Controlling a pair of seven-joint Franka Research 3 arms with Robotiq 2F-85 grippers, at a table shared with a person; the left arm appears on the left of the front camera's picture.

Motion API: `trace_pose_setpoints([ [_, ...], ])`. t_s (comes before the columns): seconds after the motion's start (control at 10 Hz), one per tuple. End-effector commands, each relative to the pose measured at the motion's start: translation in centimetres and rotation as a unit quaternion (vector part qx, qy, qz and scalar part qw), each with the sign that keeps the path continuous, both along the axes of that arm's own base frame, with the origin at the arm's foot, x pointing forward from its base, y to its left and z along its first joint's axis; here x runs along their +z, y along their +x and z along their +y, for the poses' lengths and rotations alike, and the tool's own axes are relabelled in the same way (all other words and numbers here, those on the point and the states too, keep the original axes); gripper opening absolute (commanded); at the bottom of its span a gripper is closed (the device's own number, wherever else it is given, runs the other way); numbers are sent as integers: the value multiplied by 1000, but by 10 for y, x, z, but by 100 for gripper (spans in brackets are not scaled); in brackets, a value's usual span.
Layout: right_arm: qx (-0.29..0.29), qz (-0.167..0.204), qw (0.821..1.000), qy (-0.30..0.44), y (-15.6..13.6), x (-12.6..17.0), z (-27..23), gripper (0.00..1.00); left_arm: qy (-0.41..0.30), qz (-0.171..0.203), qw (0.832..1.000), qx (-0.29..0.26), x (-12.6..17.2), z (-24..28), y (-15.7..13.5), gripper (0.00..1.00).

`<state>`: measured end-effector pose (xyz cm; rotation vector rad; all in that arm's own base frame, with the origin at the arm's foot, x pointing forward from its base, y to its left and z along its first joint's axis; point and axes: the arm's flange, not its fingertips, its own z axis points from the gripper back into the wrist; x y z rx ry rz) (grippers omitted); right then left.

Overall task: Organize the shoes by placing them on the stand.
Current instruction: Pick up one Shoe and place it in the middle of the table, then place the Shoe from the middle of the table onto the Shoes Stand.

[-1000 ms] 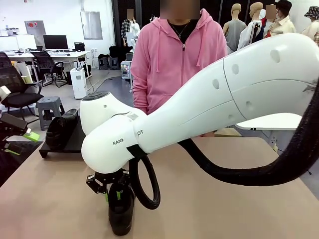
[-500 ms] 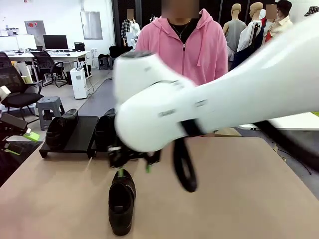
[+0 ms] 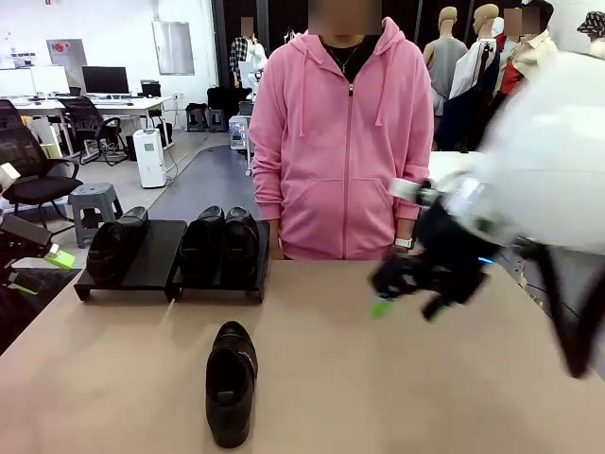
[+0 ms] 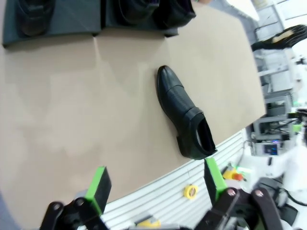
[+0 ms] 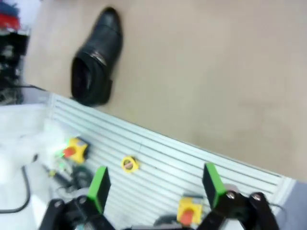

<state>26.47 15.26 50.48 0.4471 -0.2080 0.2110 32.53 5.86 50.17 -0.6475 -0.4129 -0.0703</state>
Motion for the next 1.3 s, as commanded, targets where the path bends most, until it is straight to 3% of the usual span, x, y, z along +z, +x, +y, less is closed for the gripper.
trace_pose_setpoints([
  [0.0,-53,33,995,74,-17,-26,-90,100,4,-3,1000,-7,0,3,-2,100],
  [0.1,-66,56,990,111,-26,-44,-122,100,4,-3,1000,-7,0,3,-2,100],
  [0.2,-89,83,987,101,-27,-55,-130,100,4,-3,1000,-7,0,3,-2,100],
  [0.3,-50,35,995,75,3,7,-93,100,4,-3,1000,-7,0,3,-2,100],
  [1.2,-50,35,995,75,3,7,-93,100,4,-3,1000,-7,0,3,-2,100],
])
